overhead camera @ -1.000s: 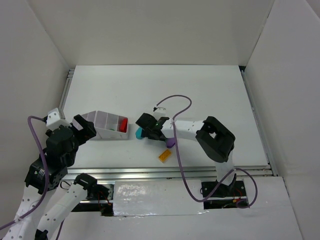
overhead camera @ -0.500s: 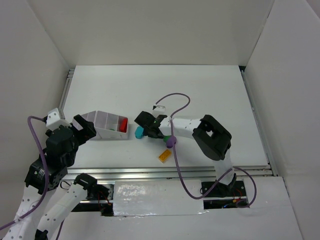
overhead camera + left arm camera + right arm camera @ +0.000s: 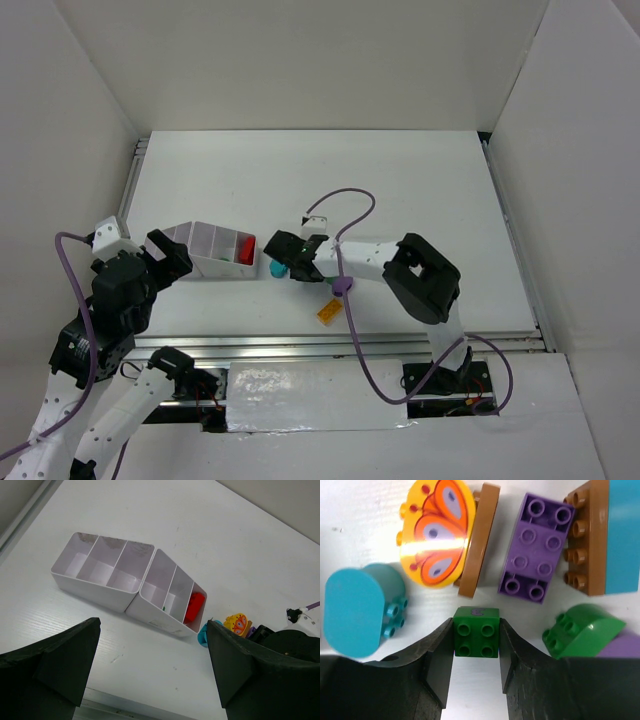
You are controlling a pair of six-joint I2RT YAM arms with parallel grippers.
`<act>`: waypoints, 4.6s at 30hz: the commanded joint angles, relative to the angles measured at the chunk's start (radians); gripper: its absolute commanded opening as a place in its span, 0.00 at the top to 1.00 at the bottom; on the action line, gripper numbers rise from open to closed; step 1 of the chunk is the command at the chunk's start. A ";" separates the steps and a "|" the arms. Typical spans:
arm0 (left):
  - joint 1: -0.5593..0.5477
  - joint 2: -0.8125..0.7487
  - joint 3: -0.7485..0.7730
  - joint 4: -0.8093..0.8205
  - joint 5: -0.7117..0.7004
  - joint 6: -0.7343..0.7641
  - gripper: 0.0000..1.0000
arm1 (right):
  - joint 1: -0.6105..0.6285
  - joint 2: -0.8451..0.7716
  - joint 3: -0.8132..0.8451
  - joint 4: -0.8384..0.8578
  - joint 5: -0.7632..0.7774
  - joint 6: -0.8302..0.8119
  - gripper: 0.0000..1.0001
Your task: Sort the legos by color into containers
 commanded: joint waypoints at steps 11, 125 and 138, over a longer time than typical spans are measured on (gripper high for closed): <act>0.004 -0.020 0.007 0.027 -0.028 0.000 0.00 | 0.100 -0.174 0.132 0.081 -0.014 -0.139 0.82; -0.010 0.168 -0.016 0.107 0.216 0.101 0.00 | -0.040 -0.301 -0.394 0.202 -0.086 -0.247 0.83; -0.010 0.217 -0.011 0.134 0.300 0.103 0.01 | 0.011 -0.471 -0.428 0.228 -0.012 -0.308 0.86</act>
